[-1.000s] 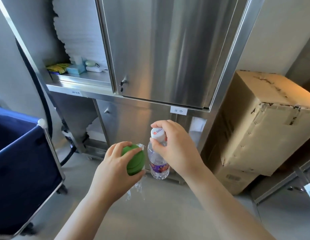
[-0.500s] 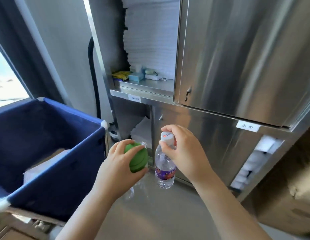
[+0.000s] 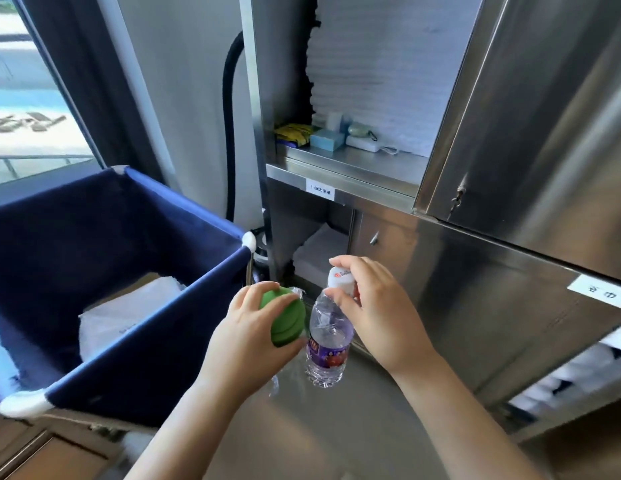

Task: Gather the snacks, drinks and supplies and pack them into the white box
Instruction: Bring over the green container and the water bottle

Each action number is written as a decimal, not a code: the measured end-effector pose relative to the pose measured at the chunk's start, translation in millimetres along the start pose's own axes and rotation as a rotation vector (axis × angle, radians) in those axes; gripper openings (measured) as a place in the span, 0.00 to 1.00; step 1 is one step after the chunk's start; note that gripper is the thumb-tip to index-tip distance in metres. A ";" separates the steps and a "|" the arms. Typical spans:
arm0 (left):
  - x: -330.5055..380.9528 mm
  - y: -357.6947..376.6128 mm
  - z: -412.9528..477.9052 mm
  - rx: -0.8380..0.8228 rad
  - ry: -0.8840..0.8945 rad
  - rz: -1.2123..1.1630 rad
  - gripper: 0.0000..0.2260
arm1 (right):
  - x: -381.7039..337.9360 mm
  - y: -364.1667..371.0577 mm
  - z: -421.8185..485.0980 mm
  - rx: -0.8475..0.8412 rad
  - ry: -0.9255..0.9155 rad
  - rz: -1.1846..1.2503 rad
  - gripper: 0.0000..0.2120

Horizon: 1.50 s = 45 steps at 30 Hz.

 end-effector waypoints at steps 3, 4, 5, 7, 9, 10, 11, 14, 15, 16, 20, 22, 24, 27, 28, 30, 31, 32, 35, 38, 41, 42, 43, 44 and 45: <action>0.6 18.5 30.2 -0.012 0.022 0.013 0.27 | 24.9 3.0 23.3 -0.009 0.004 -0.012 0.17; 0.8 24.4 43.0 -0.012 0.022 0.014 0.27 | 34.5 2.0 33.1 -0.005 0.003 -0.020 0.17; 1.8 29.7 56.9 -0.009 0.021 0.016 0.27 | 44.6 0.3 43.6 0.001 0.001 -0.029 0.18; 8.6 38.3 88.8 -0.007 0.030 0.017 0.27 | 65.3 -6.4 66.7 0.020 -0.007 -0.048 0.18; 21.2 45.3 124.3 -0.012 0.057 0.028 0.27 | 86.4 -16.5 91.1 0.043 -0.017 -0.066 0.17; 27.8 48.5 142.4 -0.020 0.063 0.035 0.27 | 97.2 -22.3 103.1 0.053 -0.021 -0.076 0.17; 33.8 50.9 160.2 -0.025 0.064 0.037 0.27 | 107.5 -28.6 115.1 0.065 -0.024 -0.086 0.17; 48.4 54.3 207.5 0.027 0.079 0.023 0.28 | 135.2 -50.1 149.7 0.143 -0.051 -0.108 0.17; 50.9 57.3 219.7 0.040 0.077 0.016 0.28 | 142.4 -55.0 159.6 0.170 -0.067 -0.121 0.17; 52.1 61.9 229.9 0.046 0.069 0.013 0.28 | 149.0 -57.8 167.8 0.188 -0.078 -0.133 0.16; 50.3 86.9 259.5 0.048 0.057 0.038 0.28 | 176.1 -57.1 189.2 0.194 -0.065 -0.150 0.16; 49.8 100.2 278.3 0.023 0.066 0.001 0.28 | 192.9 -59.6 197.6 0.202 -0.036 -0.133 0.15; 52.2 109.3 301.7 0.022 0.083 -0.019 0.29 | 210.3 -64.1 206.8 0.223 -0.004 -0.100 0.15; 56.9 121.0 339.2 0.033 0.128 -0.042 0.30 | 233.6 -69.0 221.0 0.275 0.042 -0.089 0.15; 58.5 125.8 352.0 0.027 0.148 -0.049 0.30 | 239.4 -70.4 226.2 0.296 0.053 -0.094 0.14; 62.0 134.8 380.6 0.016 0.190 -0.063 0.31 | 249.8 -74.0 240.1 0.338 0.069 -0.115 0.14; 63.9 139.7 396.2 0.009 0.213 -0.068 0.31 | 254.9 -75.8 248.3 0.357 0.075 -0.134 0.14; 65.3 144.6 412.0 0.001 0.235 -0.073 0.30 | 259.7 -77.7 256.7 0.380 0.083 -0.156 0.14; 66.8 157.2 458.0 -0.022 0.299 -0.107 0.30 | 273.0 -81.7 282.6 0.459 0.113 -0.232 0.14; 68.4 166.5 498.7 -0.033 0.343 -0.144 0.30 | 283.6 -86.3 308.4 0.514 0.139 -0.272 0.14; 69.7 185.3 538.7 -0.081 0.385 -0.178 0.29 | 301.8 -87.7 335.5 0.559 0.178 -0.316 0.14; 70.1 193.5 548.9 -0.104 0.401 -0.185 0.28 | 307.6 -86.6 342.3 0.573 0.192 -0.325 0.13; 70.3 202.0 557.4 -0.123 0.418 -0.189 0.28 | 313.5 -85.1 347.6 0.589 0.203 -0.332 0.13; 70.0 210.1 564.5 -0.138 0.434 -0.190 0.28 | 318.9 -84.0 351.7 0.611 0.213 -0.341 0.13; 68.9 218.4 570.6 -0.153 0.446 -0.192 0.28 | 323.3 -83.2 354.9 0.632 0.219 -0.354 0.12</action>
Point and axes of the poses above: each hand's wrist, its own z-axis towards the middle knuckle, its own y-axis out of the palm, x = y × z, the point moved 10 cm from there along z, towards the middle knuckle, and after that the axes turned 8 degrees about -y, right-handed, at the moved point
